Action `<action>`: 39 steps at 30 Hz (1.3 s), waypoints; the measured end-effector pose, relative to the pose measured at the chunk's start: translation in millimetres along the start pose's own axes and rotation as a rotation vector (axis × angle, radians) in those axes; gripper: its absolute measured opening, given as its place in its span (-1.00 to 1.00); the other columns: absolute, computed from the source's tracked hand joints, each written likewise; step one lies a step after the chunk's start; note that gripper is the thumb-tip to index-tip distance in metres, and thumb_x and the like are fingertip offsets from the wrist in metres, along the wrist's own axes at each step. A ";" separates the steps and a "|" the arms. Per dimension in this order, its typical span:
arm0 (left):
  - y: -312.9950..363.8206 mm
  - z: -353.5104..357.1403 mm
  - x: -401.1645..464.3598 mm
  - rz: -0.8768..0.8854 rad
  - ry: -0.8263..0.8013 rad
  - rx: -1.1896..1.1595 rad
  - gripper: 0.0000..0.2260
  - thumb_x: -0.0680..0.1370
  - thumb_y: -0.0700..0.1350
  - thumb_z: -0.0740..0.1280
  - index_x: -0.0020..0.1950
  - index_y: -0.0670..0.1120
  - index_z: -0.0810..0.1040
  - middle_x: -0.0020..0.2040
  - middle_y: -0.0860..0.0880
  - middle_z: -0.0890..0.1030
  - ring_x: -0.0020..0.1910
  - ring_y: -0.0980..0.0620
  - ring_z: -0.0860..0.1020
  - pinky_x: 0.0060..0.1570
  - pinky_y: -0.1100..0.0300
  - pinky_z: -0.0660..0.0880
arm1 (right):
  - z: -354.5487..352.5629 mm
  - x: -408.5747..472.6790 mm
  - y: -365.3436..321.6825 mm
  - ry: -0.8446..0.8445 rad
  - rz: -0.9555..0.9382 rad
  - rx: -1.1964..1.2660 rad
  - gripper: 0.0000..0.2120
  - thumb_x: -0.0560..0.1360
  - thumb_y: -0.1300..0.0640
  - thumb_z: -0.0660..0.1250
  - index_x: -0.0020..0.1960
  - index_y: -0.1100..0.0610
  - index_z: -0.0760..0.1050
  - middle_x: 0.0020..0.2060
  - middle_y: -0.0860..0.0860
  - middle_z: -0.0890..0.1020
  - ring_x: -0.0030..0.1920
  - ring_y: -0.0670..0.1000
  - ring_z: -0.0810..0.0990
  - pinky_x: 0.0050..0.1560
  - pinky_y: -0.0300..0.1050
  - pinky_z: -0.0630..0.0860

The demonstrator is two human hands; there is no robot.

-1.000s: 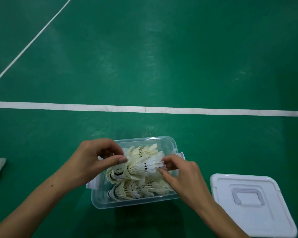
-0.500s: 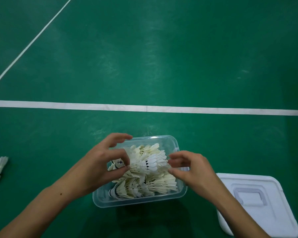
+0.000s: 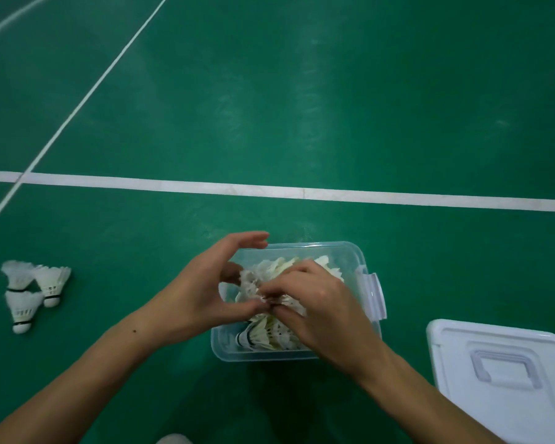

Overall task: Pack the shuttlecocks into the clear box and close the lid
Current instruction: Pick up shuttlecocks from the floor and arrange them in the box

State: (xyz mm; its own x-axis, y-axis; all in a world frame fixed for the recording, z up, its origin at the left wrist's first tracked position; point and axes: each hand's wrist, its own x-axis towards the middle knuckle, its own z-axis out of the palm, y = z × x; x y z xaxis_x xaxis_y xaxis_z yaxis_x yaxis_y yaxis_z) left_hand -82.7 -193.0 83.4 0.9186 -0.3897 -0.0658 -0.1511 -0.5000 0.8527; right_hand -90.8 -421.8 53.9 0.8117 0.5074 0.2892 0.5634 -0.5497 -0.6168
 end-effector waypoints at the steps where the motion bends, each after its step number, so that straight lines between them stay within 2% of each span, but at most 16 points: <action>1: -1.6 0.0 -6.8 -0.004 0.005 0.029 -0.23 0.43 -0.02 0.64 0.55 0.16 0.34 0.47 0.16 0.49 0.13 0.01 0.68 0.24 0.09 0.61 | 3.3 -7.4 -1.0 0.023 0.013 -0.028 -0.82 0.51 0.11 0.55 0.09 0.04 0.67 -0.06 -0.11 0.73 -0.03 -0.03 0.60 -0.10 -0.04 0.60; 3: -4.6 -2.1 -19.1 -0.009 0.058 0.060 -0.22 0.41 0.06 0.64 0.54 0.15 0.35 0.46 0.16 0.51 0.24 0.11 0.64 0.28 0.23 0.55 | 10.1 -22.8 -4.8 0.036 0.054 -0.101 -0.84 0.50 0.08 0.54 0.06 -0.02 0.66 -0.09 -0.12 0.74 -0.10 -0.04 0.66 -0.19 -0.01 0.64; 5: -7.4 -7.9 -29.4 -0.036 0.139 0.035 -0.28 0.41 0.08 0.61 0.51 0.15 0.39 0.38 0.14 0.57 0.25 0.13 0.64 0.27 0.28 0.54 | 17.9 -34.4 -8.5 -0.012 0.072 -0.192 -0.91 0.53 0.01 0.45 0.03 -0.07 0.64 -0.16 -0.14 0.74 -0.19 -0.04 0.68 -0.29 -0.01 0.63; 8: -18.5 -16.7 -46.4 -0.033 0.204 0.050 -0.40 0.47 0.08 0.58 0.46 0.15 0.45 0.27 0.11 0.62 0.24 0.09 0.65 0.23 0.21 0.57 | 29.4 -35.2 -15.1 -0.110 0.124 -0.300 -0.85 0.59 -0.05 0.30 -0.07 -0.07 0.63 -0.31 -0.15 0.69 -0.35 -0.07 0.61 -0.39 -0.06 0.59; 10: -29.3 -20.3 -55.4 -0.022 0.195 0.074 -0.47 0.51 0.10 0.55 0.44 0.12 0.47 0.31 0.11 0.59 0.23 0.07 0.65 0.20 0.15 0.58 | 37.7 -28.0 -14.1 -0.137 0.122 -0.359 -0.80 0.60 -0.04 0.30 -0.13 -0.05 0.64 -0.37 -0.13 0.67 -0.41 -0.07 0.60 -0.38 -0.06 0.61; 11: -35.1 -21.8 -58.9 -0.025 0.190 0.078 -0.48 0.51 0.13 0.52 0.42 0.11 0.49 0.35 0.12 0.57 0.23 0.06 0.66 0.18 0.12 0.58 | 41.9 -23.8 -14.0 -0.174 0.126 -0.354 -0.79 0.61 -0.04 0.30 -0.11 -0.05 0.66 -0.37 -0.13 0.68 -0.40 -0.06 0.61 -0.33 -0.05 0.64; 13: -45.9 -23.8 -65.3 -0.039 0.196 0.077 -0.51 0.49 0.17 0.48 0.39 0.09 0.53 0.39 0.12 0.55 0.22 0.04 0.66 0.15 0.10 0.58 | 47.9 -15.9 -15.9 -0.286 0.146 -0.273 -0.81 0.65 -0.02 0.32 0.00 -0.06 0.71 -0.28 -0.13 0.73 -0.31 -0.07 0.67 -0.11 -0.07 0.69; 15: -54.7 -23.6 -69.9 -0.053 0.202 0.065 -0.53 0.50 0.19 0.47 0.37 0.09 0.55 0.39 0.13 0.55 0.22 0.04 0.66 0.14 0.09 0.59 | 52.5 -9.0 -14.8 -0.363 0.151 -0.236 -0.83 0.66 0.00 0.34 0.09 -0.07 0.72 -0.18 -0.12 0.76 -0.21 -0.08 0.71 0.03 -0.12 0.65; 20: -68.4 -21.9 -75.9 -0.076 0.190 0.053 -0.58 0.51 0.20 0.46 0.34 0.14 0.56 0.33 0.15 0.59 0.22 0.05 0.66 0.14 0.07 0.59 | 63.6 5.6 -9.4 -0.470 0.188 -0.216 -0.84 0.61 -0.02 0.42 0.16 -0.09 0.70 -0.06 -0.15 0.77 -0.10 -0.08 0.72 0.09 0.00 0.68; 23: -68.0 -20.1 -78.3 -0.080 0.174 0.050 -0.60 0.52 0.18 0.47 0.34 0.17 0.56 0.31 0.17 0.60 0.23 0.06 0.65 0.15 0.05 0.59 | 51.2 6.2 -11.3 -0.522 0.299 -0.090 -0.76 0.58 -0.02 0.47 0.24 -0.05 0.67 0.06 -0.16 0.76 0.00 -0.18 0.70 0.18 -0.11 0.66; 26: -61.5 -20.3 -82.3 -0.076 0.204 0.030 -0.59 0.51 0.15 0.50 0.33 0.16 0.56 0.30 0.16 0.61 0.23 0.06 0.64 0.16 0.05 0.60 | 20.9 3.7 -14.4 -0.461 0.447 0.082 -0.68 0.52 -0.02 0.55 0.25 -0.04 0.66 0.01 -0.19 0.74 -0.02 -0.27 0.68 0.14 -0.23 0.65; 29: -52.1 -25.2 -85.3 -0.078 0.283 -0.010 -0.55 0.46 0.20 0.50 0.31 0.14 0.56 0.29 0.17 0.63 0.21 0.05 0.65 0.15 0.03 0.61 | -1.0 9.8 -17.8 -0.338 0.483 0.093 -0.65 0.46 -0.05 0.59 0.20 -0.06 0.64 -0.09 -0.21 0.74 -0.07 -0.28 0.69 0.07 -0.21 0.67; 33: -60.8 -44.2 -92.2 -0.097 0.399 -0.064 -0.49 0.41 0.19 0.54 0.33 0.15 0.54 0.25 0.17 0.66 0.14 0.02 0.68 0.09 -0.02 0.64 | 7.9 40.8 -33.8 -0.299 0.450 0.028 -0.56 0.44 -0.11 0.59 0.26 -0.11 0.57 -0.07 -0.23 0.71 -0.07 -0.26 0.68 0.03 -0.14 0.68; 36: -85.8 -61.8 -104.0 -0.148 0.474 -0.094 -0.46 0.40 0.15 0.59 0.34 0.16 0.53 0.22 0.14 0.66 0.10 0.01 0.68 0.08 -0.04 0.64 | 37.2 72.5 -48.1 -0.319 0.359 -0.031 -0.51 0.46 -0.18 0.55 0.32 -0.14 0.51 -0.01 -0.22 0.70 -0.05 -0.25 0.67 0.02 -0.14 0.68; 39: -122.9 -80.0 -121.9 -0.227 0.554 -0.128 -0.44 0.40 0.10 0.63 0.34 0.15 0.52 0.20 0.14 0.67 0.06 0.04 0.69 0.06 -0.03 0.63 | 78.1 107.5 -59.0 -0.336 0.253 -0.028 -0.51 0.46 -0.20 0.53 0.32 -0.12 0.50 -0.01 -0.22 0.70 -0.06 -0.23 0.67 0.03 -0.05 0.68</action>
State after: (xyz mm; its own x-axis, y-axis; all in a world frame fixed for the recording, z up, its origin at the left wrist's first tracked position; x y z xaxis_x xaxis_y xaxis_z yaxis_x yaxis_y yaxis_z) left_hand -146.9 -22.1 28.0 0.9812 0.1927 -0.0029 0.0839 -0.4134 0.9067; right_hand -48.9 -282.9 64.2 0.8322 0.5398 -0.1265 0.3605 -0.7002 -0.6162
